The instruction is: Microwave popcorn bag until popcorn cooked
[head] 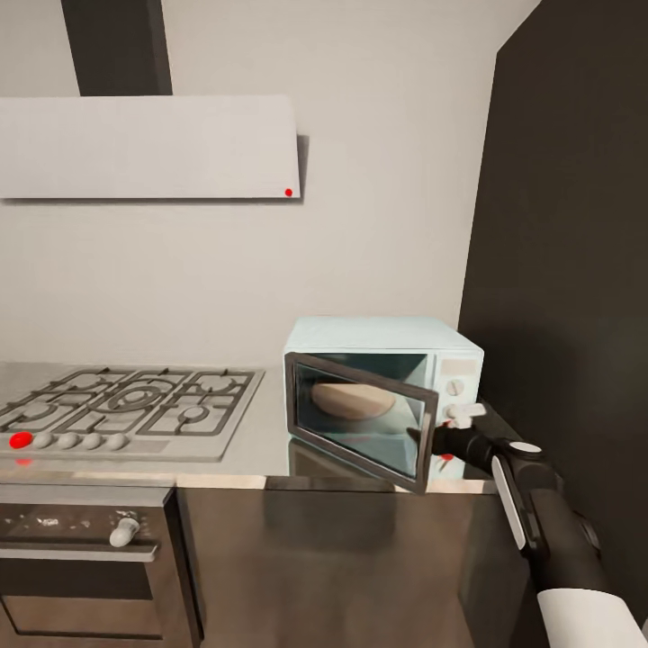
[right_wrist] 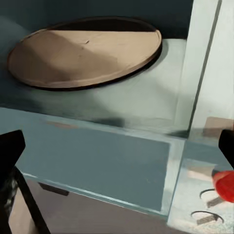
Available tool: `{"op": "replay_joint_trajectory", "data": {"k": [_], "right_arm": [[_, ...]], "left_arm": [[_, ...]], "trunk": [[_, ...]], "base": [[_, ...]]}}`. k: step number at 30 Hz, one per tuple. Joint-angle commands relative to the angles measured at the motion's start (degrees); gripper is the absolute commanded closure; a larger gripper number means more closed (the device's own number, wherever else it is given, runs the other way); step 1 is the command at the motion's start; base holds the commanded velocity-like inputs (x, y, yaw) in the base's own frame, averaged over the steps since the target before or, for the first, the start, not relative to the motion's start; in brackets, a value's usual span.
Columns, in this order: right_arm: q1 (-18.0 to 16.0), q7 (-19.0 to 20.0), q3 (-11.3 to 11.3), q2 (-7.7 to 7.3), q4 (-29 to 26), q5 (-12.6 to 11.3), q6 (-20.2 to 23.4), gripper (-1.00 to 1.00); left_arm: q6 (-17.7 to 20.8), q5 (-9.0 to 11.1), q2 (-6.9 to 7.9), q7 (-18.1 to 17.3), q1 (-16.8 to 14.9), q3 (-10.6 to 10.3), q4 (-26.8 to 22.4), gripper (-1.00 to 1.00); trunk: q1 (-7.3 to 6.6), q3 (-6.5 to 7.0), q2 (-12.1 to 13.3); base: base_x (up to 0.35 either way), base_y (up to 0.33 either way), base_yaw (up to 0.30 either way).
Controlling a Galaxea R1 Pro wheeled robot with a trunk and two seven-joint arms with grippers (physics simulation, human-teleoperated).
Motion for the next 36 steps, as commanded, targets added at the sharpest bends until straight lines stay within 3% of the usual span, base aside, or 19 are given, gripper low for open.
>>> {"op": "replay_joint_trajectory", "data": {"k": [1, 5, 36], "right_arm": [[-0.04, 1.33, -0.08, 0.00, -0.07, 0.52, 0.23, -1.00], [-0.04, 2.52, -0.12, -0.02, -0.07, 0.92, 0.44, -1.00], [-0.04, 0.29, -0.17, -0.02, -0.09, 1.05, 1.24, -1.00]], "left_arm": [[-0.13, 0.29, -0.02, -0.06, -0.01, 0.15, -0.01, -1.00], [-0.08, 0.36, -0.09, 0.01, -0.01, 0.28, -0.01, -1.00], [-0.04, 0.46, -0.03, 0.02, -0.01, 0.21, -0.01, -1.00]], "trunk": [[0.00, -0.06, -0.03], [0.00, -0.06, -0.03], [0.00, -0.06, -0.03]], "base": [[-0.007, 0.000, 0.000], [-0.181, 0.116, 0.000], [-0.216, 0.251, 0.000]]}}
